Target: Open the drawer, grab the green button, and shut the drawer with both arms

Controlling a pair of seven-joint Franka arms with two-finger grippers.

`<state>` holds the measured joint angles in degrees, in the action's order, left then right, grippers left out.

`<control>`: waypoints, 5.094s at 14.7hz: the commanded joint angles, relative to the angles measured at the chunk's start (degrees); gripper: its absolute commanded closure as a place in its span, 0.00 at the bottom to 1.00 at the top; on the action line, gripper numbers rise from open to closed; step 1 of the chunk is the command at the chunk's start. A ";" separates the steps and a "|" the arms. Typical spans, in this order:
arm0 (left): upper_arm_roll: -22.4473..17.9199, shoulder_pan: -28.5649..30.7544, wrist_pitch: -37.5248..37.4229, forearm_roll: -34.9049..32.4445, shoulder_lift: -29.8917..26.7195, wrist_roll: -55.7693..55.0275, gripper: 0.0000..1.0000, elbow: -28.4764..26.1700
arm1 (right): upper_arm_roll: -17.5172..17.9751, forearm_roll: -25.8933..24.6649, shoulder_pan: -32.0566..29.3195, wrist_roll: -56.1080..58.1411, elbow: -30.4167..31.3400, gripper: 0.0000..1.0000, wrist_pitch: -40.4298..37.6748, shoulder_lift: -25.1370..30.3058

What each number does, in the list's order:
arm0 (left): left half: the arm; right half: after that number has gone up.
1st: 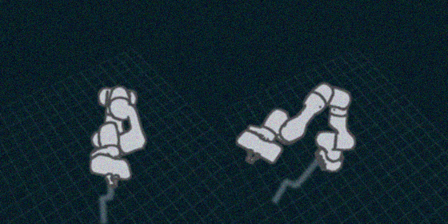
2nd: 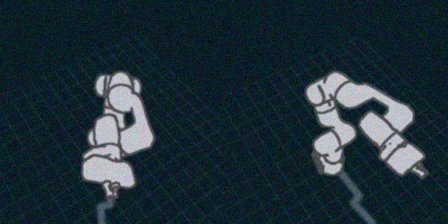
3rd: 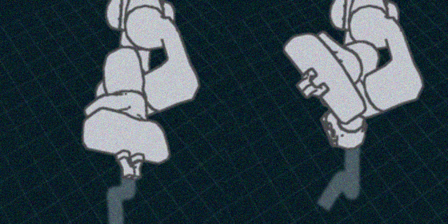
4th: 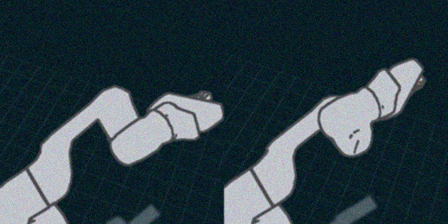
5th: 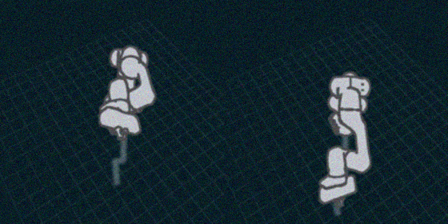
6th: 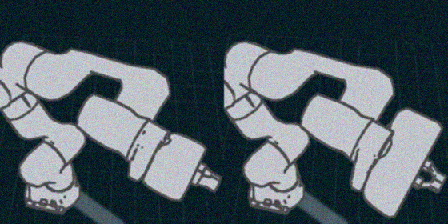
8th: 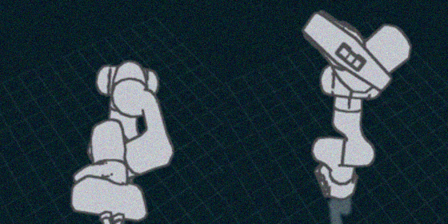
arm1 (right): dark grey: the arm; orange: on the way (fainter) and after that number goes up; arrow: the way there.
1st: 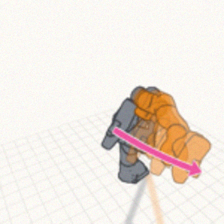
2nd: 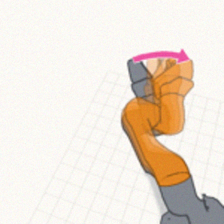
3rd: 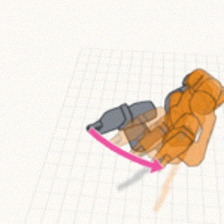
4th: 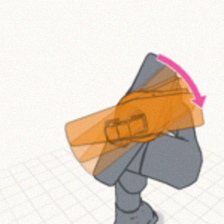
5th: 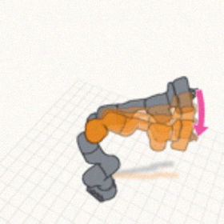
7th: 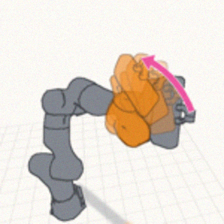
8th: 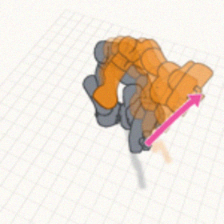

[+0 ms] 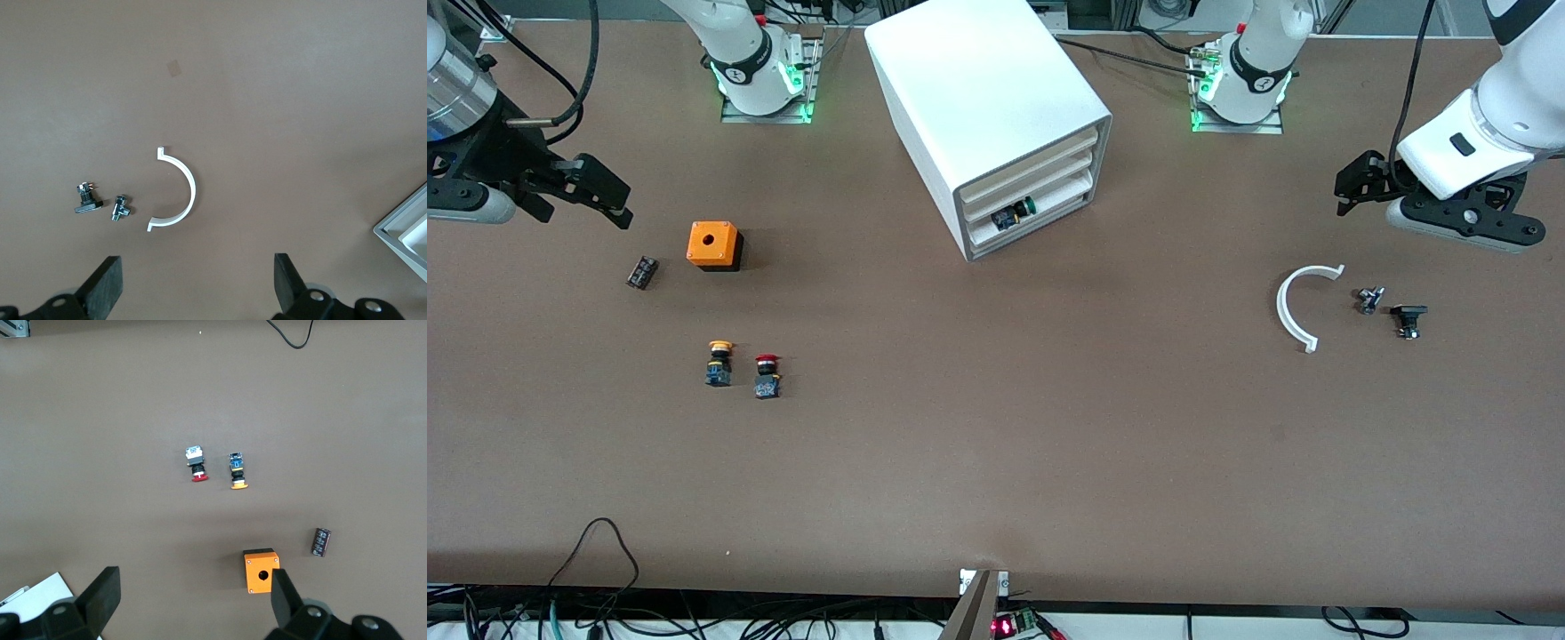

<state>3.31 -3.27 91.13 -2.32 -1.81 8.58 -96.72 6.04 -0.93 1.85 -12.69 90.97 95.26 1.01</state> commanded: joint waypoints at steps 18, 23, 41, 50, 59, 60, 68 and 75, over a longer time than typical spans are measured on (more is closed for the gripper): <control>0.12 -0.07 -1.30 -0.23 0.84 0.83 0.00 1.88 | 1.08 2.60 1.13 1.97 1.67 0.01 0.36 -9.79; 0.03 0.02 -1.65 -0.14 0.84 0.83 0.00 1.80 | 1.08 2.60 4.55 -5.91 2.20 0.01 4.85 -12.08; 0.30 -0.76 -21.43 22.76 8.04 4.24 0.00 1.36 | 1.08 3.30 13.70 -36.42 -4.12 0.01 6.34 -17.97; 0.39 -0.33 -3.08 50.46 14.37 29.03 0.00 -18.04 | 1.08 3.56 18.18 -51.10 -5.53 0.01 10.73 -19.73; 2.49 -1.65 9.16 72.87 27.28 60.03 0.13 -32.57 | 1.08 3.74 22.31 -67.09 -7.89 0.01 16.10 -22.53; 2.49 -2.52 9.68 75.50 28.86 63.37 0.15 -32.92 | 1.08 3.74 22.75 -70.16 -9.47 0.01 16.10 -23.59; 2.49 -13.51 13.38 89.67 32.39 67.88 0.46 -36.87 | 1.08 6.53 25.21 -83.19 -14.15 0.01 19.51 -27.64; 2.32 -15.28 13.46 92.67 33.71 67.89 1.00 -37.14 | 1.08 8.31 27.15 -88.11 -14.15 0.01 24.80 -29.05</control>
<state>6.02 -18.39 103.65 88.45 31.65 74.72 -133.53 7.31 6.63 27.98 -98.93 78.63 119.86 -27.06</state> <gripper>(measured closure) 0.921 0.004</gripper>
